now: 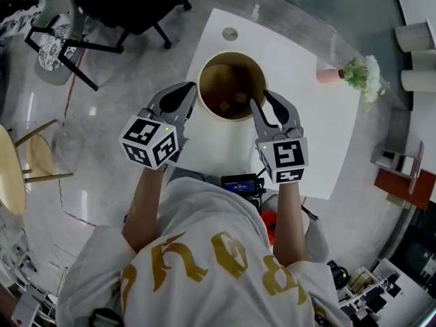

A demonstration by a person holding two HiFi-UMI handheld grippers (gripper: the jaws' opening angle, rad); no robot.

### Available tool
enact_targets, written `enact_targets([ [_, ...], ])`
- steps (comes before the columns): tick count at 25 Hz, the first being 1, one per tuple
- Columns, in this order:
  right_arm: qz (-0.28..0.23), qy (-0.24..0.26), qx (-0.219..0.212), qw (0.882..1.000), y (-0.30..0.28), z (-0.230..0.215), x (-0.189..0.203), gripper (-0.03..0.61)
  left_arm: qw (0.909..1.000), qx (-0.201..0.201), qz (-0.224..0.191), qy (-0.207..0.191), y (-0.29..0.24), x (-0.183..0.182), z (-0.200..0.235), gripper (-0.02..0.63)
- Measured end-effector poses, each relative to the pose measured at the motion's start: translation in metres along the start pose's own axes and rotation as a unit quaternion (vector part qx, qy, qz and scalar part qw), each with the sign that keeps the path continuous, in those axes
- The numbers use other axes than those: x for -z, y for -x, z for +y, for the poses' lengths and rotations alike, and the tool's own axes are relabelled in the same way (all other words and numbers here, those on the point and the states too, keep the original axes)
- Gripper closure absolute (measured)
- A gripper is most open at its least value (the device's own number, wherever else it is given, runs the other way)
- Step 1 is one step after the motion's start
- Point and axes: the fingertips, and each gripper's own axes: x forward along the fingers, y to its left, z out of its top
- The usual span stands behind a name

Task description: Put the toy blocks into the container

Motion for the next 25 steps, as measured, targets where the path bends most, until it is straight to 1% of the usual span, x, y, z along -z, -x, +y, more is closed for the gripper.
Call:
enact_targets([
  [1,-0.005,0.000,0.006,1.000,0.004,-0.002,0.000,0.456,1.0000,-0.003,-0.001,-0.003,0.001,0.000,-0.001,0.612],
  [3,-0.013,-0.004,0.015,1.000,0.014,-0.007,0.000,0.552,0.9999,-0.011,-0.004,-0.011,0.004,-0.002,-0.005,0.612],
  [7,-0.025,-0.027,0.017,0.999,0.036,-0.014,0.004,0.554,0.9994,-0.024,-0.014,-0.020,0.012,-0.008,-0.018,0.612],
  [12,-0.044,-0.080,0.025,0.995,0.054,-0.014,0.006,0.554,0.9989,-0.023,-0.012,-0.040,0.015,-0.010,-0.037,0.612],
  [18,-0.070,-0.106,0.034,0.991,0.083,-0.011,0.005,0.554,0.9978,-0.008,-0.024,-0.061,0.011,-0.018,-0.072,0.612],
  [21,-0.081,-0.111,0.036,0.990,0.097,-0.012,0.008,0.555,0.9971,0.001,-0.027,-0.072,0.008,-0.020,-0.092,0.612],
  [25,-0.093,-0.118,0.048,0.987,0.110,-0.018,0.008,0.554,0.9959,0.006,-0.030,-0.086,0.008,-0.020,-0.109,0.612],
])
